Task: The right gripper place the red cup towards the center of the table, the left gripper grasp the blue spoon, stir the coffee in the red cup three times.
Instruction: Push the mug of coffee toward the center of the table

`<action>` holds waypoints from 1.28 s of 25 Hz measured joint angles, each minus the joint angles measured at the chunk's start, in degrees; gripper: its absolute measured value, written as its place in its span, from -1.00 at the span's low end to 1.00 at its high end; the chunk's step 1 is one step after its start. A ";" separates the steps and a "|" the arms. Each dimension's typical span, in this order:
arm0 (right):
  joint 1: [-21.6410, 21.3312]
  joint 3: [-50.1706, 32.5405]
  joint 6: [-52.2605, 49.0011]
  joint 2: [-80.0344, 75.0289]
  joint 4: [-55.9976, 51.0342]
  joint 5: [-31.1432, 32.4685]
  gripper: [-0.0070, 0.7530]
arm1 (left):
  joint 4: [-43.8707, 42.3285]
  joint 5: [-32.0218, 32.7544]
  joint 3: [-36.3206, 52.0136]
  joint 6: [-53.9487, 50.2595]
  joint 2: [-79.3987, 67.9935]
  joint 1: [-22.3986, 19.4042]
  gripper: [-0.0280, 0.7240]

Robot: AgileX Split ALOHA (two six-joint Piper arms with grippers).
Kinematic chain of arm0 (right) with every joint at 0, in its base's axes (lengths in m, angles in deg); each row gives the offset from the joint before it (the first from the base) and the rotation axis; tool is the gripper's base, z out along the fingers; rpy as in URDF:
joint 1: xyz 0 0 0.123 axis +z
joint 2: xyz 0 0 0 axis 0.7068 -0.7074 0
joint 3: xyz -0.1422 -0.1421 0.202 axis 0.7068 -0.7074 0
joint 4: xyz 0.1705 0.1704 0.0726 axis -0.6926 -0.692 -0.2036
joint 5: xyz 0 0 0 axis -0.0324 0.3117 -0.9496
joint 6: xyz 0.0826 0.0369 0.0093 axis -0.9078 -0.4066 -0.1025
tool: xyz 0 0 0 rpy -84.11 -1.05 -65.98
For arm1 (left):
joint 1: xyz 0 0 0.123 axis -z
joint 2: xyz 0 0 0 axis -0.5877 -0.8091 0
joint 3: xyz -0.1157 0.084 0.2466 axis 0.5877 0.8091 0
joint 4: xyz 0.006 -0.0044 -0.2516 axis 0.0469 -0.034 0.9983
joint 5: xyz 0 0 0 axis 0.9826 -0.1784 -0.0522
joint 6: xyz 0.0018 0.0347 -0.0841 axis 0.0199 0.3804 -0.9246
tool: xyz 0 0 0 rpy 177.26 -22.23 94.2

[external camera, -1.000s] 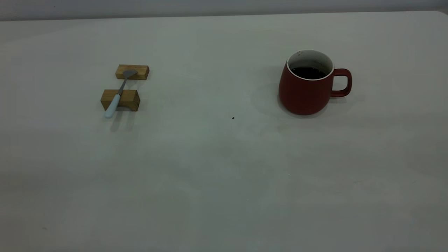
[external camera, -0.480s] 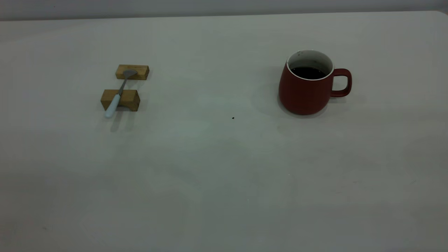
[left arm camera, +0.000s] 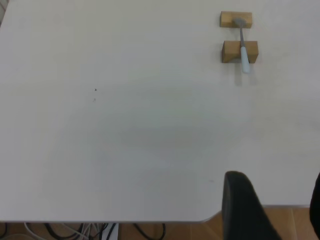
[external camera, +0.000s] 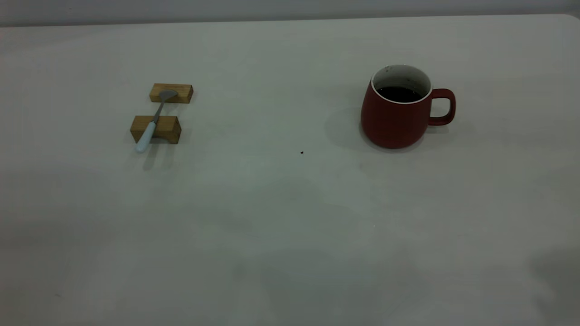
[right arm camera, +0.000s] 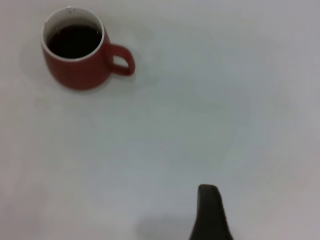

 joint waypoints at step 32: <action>5.17 34.87 43.62 -75.20 5.82 -28.60 0.55 | 0.00 0.00 0.00 0.08 0.00 0.00 0.15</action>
